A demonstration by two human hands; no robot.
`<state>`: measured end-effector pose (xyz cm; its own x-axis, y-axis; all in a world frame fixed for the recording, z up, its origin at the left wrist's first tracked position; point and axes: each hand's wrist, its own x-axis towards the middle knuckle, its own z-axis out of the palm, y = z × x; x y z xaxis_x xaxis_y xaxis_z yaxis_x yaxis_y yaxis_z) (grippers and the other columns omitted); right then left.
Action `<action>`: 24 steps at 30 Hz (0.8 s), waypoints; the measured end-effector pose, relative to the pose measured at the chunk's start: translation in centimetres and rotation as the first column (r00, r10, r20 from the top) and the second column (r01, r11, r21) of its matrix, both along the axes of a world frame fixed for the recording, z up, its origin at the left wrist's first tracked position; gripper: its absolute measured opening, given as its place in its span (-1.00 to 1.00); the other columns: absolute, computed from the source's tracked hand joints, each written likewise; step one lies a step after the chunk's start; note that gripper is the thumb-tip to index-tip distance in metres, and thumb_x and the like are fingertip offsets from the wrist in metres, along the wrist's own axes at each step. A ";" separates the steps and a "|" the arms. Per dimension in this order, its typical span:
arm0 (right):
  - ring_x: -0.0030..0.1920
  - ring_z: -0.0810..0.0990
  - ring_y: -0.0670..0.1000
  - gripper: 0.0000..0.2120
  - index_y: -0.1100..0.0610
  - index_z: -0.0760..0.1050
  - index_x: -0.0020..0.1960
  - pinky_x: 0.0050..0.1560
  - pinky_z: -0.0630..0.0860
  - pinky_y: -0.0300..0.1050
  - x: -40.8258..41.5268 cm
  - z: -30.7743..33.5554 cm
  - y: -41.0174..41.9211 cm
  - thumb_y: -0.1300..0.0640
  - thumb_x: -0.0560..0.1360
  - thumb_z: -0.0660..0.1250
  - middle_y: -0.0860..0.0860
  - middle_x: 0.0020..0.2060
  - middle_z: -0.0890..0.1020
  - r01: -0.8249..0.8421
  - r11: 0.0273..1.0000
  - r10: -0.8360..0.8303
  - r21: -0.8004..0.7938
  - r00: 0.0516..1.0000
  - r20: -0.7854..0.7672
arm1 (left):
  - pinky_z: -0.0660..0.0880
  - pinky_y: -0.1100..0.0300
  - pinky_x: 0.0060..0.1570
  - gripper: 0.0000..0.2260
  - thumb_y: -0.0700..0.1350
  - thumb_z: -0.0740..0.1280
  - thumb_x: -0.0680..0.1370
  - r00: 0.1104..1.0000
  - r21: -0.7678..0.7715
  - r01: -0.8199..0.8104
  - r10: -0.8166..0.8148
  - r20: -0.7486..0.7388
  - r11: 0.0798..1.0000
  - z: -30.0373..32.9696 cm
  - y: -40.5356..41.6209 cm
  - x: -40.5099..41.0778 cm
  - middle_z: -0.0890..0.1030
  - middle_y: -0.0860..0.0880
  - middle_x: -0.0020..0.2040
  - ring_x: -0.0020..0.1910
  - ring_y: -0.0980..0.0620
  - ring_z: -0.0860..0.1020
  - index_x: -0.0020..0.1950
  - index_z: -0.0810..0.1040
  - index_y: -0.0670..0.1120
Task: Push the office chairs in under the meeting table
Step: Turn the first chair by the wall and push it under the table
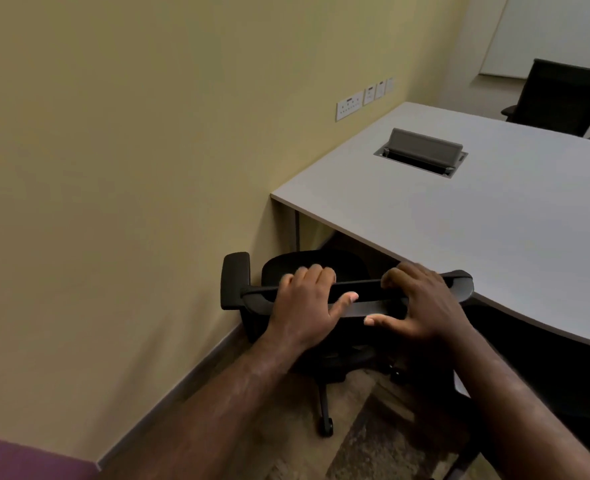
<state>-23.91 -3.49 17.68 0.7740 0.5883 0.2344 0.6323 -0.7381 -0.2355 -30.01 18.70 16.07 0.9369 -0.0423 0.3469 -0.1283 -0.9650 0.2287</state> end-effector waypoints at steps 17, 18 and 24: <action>0.46 0.21 0.12 -0.07 0.08 0.05 0.53 0.38 0.19 0.23 10.4 6.4 22.9 -0.48 0.38 0.17 0.05 0.50 0.16 0.249 0.887 -0.197 0.388 0.965 -0.171 | 0.43 -0.06 0.25 -0.39 0.23 0.26 0.54 0.944 -0.482 -0.321 0.239 -0.226 0.815 -0.9 24.6 8.1 0.41 -0.03 0.42 0.36 -0.08 0.42 0.50 0.24 -0.03; 0.46 0.20 0.12 -0.06 0.09 0.04 0.53 0.39 0.19 0.23 11.0 6.0 24.6 -0.47 0.38 0.19 0.05 0.50 0.16 0.261 0.878 -0.201 0.400 0.962 -0.185 | 0.43 -0.06 0.25 -0.39 0.22 0.26 0.54 0.941 -0.482 -0.325 0.230 -0.247 0.813 -1.6 25.5 8.5 0.41 -0.03 0.43 0.36 -0.07 0.41 0.50 0.23 -0.03; 0.46 0.23 0.17 -0.04 0.13 0.05 0.53 0.39 0.27 0.23 14.9 1.2 35.1 -0.42 0.37 0.28 0.12 0.49 0.19 0.410 0.845 -0.241 0.343 0.865 -0.441 | 0.41 0.09 0.12 -0.42 0.16 0.31 0.54 0.900 -0.630 -0.402 0.159 -0.407 0.664 -6.2 31.0 11.8 0.43 -0.05 0.40 0.27 -0.07 0.46 0.48 0.27 -0.05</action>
